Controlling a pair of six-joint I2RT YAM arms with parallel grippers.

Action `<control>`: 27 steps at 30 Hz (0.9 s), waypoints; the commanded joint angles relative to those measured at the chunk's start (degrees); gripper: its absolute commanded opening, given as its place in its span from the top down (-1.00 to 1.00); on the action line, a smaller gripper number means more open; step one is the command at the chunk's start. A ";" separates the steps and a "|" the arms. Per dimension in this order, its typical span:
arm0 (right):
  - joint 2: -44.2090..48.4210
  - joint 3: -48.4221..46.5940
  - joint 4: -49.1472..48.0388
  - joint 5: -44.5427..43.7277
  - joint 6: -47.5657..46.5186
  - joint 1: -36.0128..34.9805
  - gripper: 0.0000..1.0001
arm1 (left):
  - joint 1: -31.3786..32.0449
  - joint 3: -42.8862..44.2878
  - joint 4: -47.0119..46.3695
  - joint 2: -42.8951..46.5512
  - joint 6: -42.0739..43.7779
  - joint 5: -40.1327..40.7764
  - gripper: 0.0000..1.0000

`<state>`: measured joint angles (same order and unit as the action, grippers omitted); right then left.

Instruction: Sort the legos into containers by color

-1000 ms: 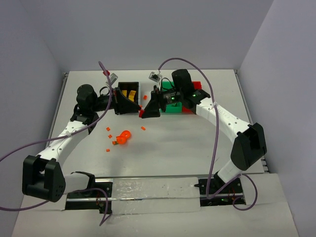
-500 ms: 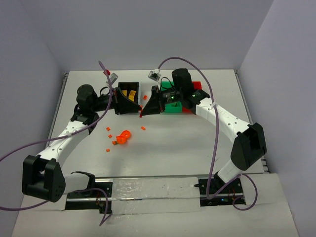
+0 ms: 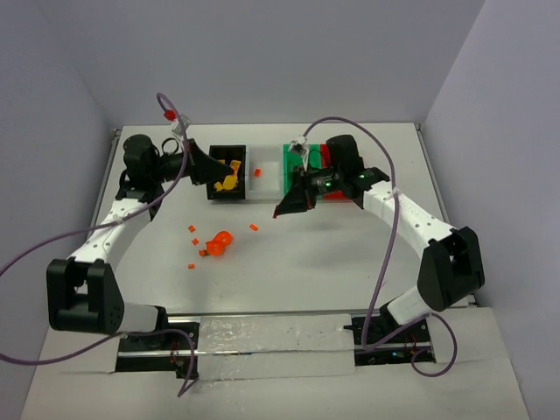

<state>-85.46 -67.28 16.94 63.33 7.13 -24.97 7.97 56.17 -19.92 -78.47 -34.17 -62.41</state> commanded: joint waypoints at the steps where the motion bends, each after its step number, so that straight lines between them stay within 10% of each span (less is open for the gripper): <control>1: 3.97 0.84 7.65 -1.38 -8.67 7.22 1.00 | 3.60 9.43 2.69 -6.01 9.84 5.50 1.00; 8: 4.43 -5.11 11.61 -29.74 -12.13 14.59 1.00 | 14.70 26.51 17.64 -25.18 25.48 38.02 1.00; 19: -6.08 -17.89 14.02 -50.91 -15.04 14.84 1.00 | 16.44 46.79 28.64 -44.57 26.51 50.81 0.95; 27: -17.84 -24.91 12.59 -54.85 -16.93 14.86 1.00 | 16.73 50.13 32.84 -46.78 26.70 49.97 0.26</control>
<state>-99.88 -87.12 30.23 12.78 -7.96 -10.11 24.25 102.69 11.19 -126.04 -8.23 -13.10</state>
